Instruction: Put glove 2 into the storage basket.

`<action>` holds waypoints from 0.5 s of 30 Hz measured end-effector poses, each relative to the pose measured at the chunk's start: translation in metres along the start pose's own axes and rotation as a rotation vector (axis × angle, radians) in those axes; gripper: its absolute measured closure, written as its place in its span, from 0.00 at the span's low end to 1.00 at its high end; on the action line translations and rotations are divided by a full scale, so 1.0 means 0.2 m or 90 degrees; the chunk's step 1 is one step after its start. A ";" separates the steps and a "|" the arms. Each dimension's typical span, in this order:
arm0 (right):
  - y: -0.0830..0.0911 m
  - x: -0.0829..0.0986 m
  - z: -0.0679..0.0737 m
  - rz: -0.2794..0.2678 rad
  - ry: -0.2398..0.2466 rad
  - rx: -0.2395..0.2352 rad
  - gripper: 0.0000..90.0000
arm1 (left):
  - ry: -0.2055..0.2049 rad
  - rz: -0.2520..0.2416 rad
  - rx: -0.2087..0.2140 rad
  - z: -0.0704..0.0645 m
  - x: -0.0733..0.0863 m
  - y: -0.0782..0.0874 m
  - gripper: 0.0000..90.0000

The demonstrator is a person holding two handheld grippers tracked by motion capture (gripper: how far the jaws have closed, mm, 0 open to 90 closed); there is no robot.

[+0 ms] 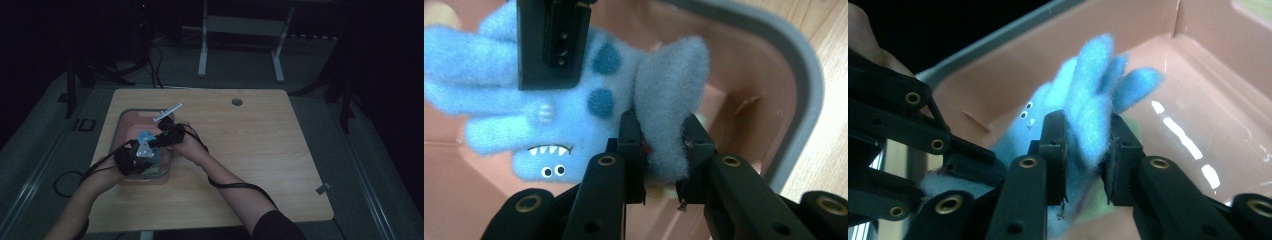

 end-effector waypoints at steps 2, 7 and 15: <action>-0.02 0.01 -0.01 0.012 0.004 0.012 0.77 | 0.003 0.012 0.007 0.00 0.02 -0.02 0.85; -0.05 0.02 -0.02 0.031 0.024 0.044 0.61 | 0.025 0.007 0.015 0.02 0.06 -0.05 0.81; 0.00 0.01 -0.02 0.013 0.029 0.047 0.50 | 0.066 0.011 0.000 0.03 0.08 -0.06 0.47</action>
Point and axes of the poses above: each handheld gripper's, and its own axes: y roughly backward along the jaws, x roughly out of its underside, z roughly to its left, the point moved 5 cm from there along -y, roughly forward along the jaws, and after that the axes turned 12 degrees about -y, right-handed, at the moved point
